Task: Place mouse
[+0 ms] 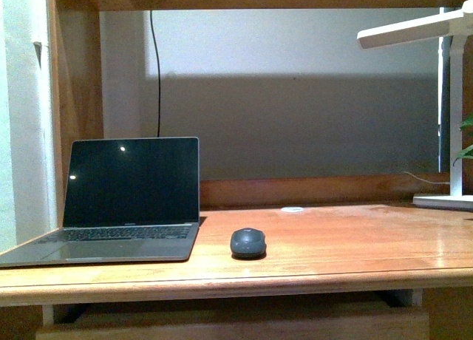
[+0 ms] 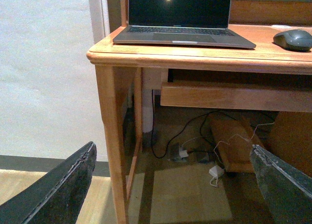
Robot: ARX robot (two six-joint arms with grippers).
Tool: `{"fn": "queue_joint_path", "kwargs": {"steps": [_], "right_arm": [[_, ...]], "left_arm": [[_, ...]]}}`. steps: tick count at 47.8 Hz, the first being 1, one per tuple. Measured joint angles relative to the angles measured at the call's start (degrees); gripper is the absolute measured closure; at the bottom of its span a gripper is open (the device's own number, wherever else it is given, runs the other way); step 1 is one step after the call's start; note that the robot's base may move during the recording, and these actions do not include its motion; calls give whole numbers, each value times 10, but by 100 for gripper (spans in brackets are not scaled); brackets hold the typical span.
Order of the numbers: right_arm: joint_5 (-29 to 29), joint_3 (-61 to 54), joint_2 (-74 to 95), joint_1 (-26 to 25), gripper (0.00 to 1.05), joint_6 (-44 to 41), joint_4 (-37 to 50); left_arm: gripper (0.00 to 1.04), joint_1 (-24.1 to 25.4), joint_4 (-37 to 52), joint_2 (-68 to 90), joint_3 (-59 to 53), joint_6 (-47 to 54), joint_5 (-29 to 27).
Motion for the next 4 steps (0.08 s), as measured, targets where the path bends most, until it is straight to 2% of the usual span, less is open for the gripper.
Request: {"fn": "queue_joint_path", "kwargs": {"steps": [4], "right_arm": [[0, 0, 0, 0, 7, 0, 0]], "left_arm": [[8, 0, 0, 0, 0, 0, 0]]}}
